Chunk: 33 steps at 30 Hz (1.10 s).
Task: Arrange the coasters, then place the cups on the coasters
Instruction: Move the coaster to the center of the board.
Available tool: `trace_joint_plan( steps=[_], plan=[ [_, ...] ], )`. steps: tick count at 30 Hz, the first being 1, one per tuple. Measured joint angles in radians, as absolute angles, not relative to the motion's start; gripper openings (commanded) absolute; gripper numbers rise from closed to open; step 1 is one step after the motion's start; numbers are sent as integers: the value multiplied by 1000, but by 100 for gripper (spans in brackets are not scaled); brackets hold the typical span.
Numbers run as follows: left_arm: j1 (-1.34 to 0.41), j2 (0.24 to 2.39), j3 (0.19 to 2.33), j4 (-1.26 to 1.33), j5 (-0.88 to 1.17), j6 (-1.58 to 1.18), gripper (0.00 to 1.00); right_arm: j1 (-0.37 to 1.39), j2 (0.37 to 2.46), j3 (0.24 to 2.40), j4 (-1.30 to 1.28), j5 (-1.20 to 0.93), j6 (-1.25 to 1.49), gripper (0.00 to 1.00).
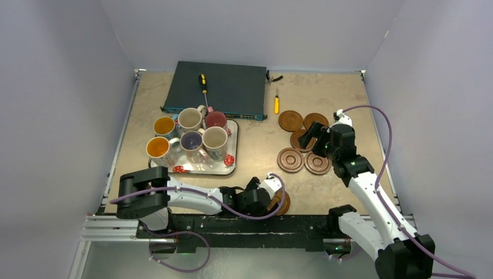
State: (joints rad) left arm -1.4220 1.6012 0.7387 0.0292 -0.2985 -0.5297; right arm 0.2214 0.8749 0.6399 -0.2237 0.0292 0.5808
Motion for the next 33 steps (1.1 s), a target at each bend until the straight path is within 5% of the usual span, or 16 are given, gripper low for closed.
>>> trace_joint_plan(
  steps=[17,33],
  plan=[
    [-1484,1647,723,148,-314,-382,92,221,877,640,-220,8,571,98],
    [-1522,1810,911,99,-425,-416,80,221,877,640,-219,0,567,98]
  ],
)
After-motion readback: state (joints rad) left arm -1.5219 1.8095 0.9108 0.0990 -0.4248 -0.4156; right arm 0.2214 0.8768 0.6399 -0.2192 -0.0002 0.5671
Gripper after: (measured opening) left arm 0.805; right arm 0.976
